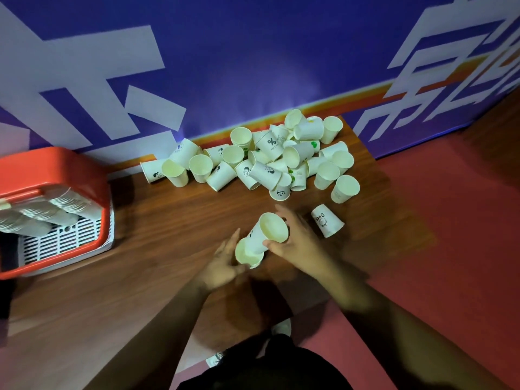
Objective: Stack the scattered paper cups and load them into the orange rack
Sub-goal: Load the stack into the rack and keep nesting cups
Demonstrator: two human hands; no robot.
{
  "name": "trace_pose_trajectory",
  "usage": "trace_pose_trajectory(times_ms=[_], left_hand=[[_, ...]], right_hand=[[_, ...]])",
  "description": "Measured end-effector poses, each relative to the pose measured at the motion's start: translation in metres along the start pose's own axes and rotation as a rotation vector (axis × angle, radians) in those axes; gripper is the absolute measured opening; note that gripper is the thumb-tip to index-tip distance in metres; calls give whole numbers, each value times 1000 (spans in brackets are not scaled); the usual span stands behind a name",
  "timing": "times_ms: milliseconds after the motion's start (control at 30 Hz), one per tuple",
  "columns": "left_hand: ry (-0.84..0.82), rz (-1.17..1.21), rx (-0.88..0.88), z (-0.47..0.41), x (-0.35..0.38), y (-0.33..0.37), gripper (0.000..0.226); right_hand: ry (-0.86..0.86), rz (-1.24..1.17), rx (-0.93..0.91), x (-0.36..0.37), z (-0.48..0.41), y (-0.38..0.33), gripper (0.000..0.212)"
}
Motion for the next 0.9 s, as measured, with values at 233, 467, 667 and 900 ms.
trace_pose_trajectory(times_ms=[233,467,667,900], left_hand=[[258,257,67,21,-45,7,54],[156,-150,205,15,-38,17,73],[163,-175,155,15,-31,10,72],[304,-210,117,-7,-53,46,31]], right_hand=[[-69,253,-47,44,5,-3,88],[-149,261,-57,91,-2,12,93],[-208,190,-41,101,-6,28,98],[183,53,215,1,-36,101,57]])
Point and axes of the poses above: each hand's wrist, its own z-axis away from the middle knuckle, its own x-axis out of the palm, y = z × x, the point moved 10 cm from there along -z, towards the middle knuckle, and after that the axes turned 15 degrees about x, right-handed, at the moved point
